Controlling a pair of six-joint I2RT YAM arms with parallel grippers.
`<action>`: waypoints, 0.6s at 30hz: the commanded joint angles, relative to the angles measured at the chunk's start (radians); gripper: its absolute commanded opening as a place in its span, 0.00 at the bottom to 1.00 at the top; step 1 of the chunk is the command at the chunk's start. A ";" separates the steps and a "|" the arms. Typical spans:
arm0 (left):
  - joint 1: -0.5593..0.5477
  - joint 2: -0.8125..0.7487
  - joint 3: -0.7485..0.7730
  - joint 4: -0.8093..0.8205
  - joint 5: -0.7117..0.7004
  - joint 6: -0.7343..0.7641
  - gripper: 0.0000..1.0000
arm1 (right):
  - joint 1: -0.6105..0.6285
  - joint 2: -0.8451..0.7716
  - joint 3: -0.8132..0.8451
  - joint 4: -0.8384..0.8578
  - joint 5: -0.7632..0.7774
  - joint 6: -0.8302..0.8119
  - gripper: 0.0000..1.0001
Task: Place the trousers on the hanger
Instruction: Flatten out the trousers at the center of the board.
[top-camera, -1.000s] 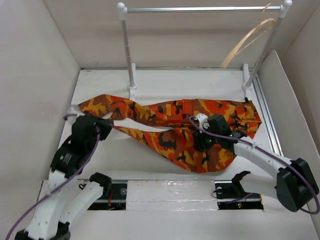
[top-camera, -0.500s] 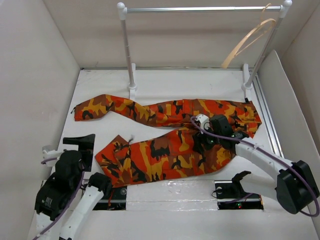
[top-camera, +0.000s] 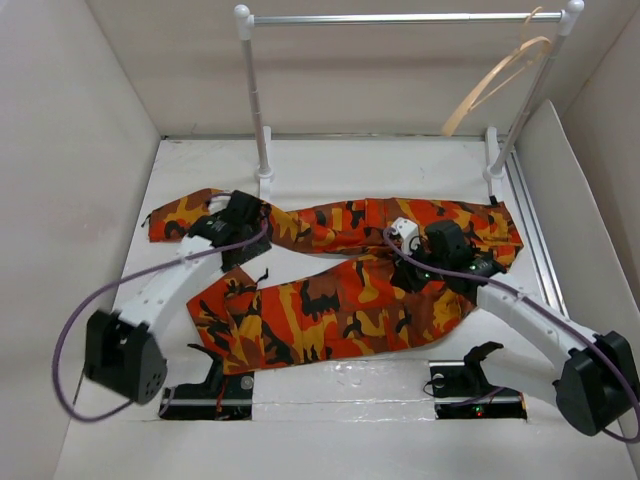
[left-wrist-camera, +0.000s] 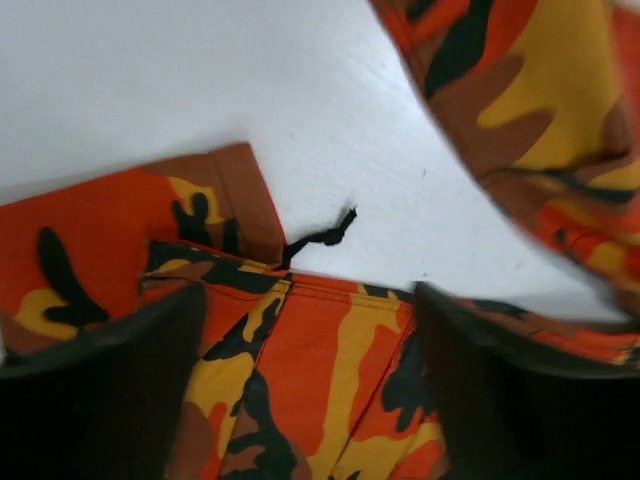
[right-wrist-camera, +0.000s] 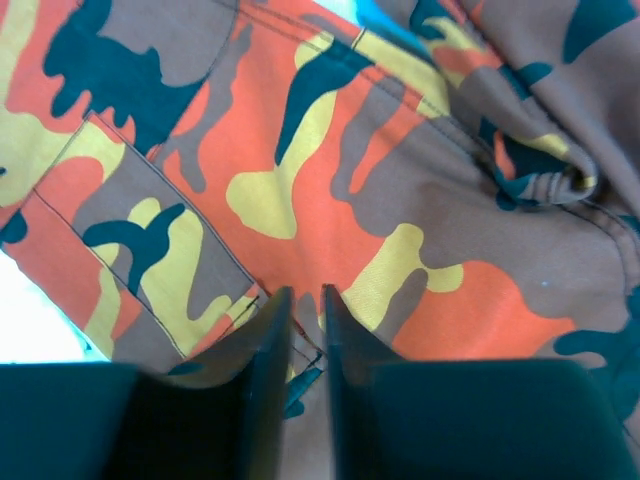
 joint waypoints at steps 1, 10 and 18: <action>-0.012 0.093 -0.028 0.083 0.169 0.246 0.42 | -0.006 -0.050 0.052 -0.013 -0.001 -0.038 0.29; -0.003 0.383 -0.032 0.120 0.084 0.259 0.56 | -0.137 -0.075 0.044 0.017 -0.059 -0.004 0.65; 0.040 0.429 -0.070 0.173 0.028 0.223 0.53 | -0.150 -0.042 0.054 0.036 -0.073 -0.007 0.66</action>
